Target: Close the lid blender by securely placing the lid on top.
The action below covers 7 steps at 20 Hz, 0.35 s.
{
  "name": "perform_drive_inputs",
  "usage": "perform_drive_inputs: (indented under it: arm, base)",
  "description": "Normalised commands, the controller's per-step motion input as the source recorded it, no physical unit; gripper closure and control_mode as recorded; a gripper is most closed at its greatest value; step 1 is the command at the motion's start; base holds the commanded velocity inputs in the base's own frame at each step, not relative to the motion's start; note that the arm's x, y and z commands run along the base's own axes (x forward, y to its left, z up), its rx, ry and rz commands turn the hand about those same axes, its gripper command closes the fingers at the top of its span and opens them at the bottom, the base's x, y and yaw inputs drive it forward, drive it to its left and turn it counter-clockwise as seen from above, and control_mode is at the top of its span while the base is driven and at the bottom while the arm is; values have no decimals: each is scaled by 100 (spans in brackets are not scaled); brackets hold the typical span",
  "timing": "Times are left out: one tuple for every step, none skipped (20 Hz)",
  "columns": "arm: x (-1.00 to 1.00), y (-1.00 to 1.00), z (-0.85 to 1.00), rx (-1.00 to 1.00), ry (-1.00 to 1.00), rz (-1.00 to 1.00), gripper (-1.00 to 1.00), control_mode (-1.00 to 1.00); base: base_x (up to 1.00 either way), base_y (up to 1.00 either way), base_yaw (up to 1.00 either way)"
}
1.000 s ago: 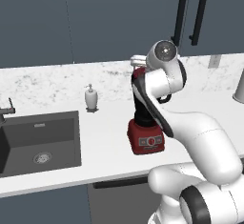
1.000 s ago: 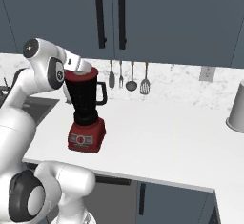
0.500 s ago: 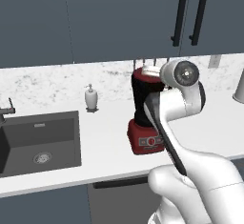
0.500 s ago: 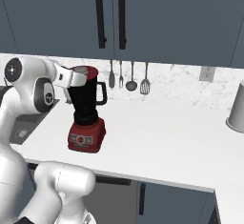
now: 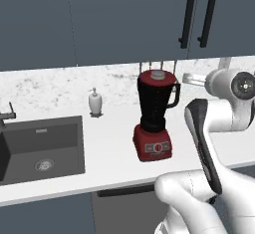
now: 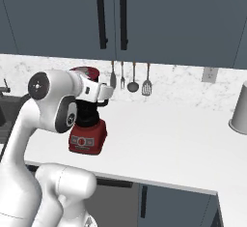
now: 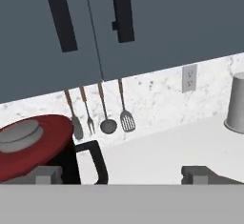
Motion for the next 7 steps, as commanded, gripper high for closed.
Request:
perform_drive_inputs:
  arm:
    - [-10,-100,-9,0,2,0,-100,-100]
    - [-7,-100,-11,0,3,0,-100,-100]
    - [-6,-100,-16,1,3,0,-100,-100]
    - [-4,-100,-21,1,3,0,-100,-100]
    - [0,-92,-26,0,4,0,-100,-100]
    - [0,-78,-26,0,0,0,-100,-100]
    - [0,-36,-10,0,0,0,-100,-100]
  base:
    - [0,0,0]
    - [0,0,0]
    - [0,0,0]
    - [0,0,0]
    - [0,0,0]
    - [0,0,0]
    - [0,0,0]
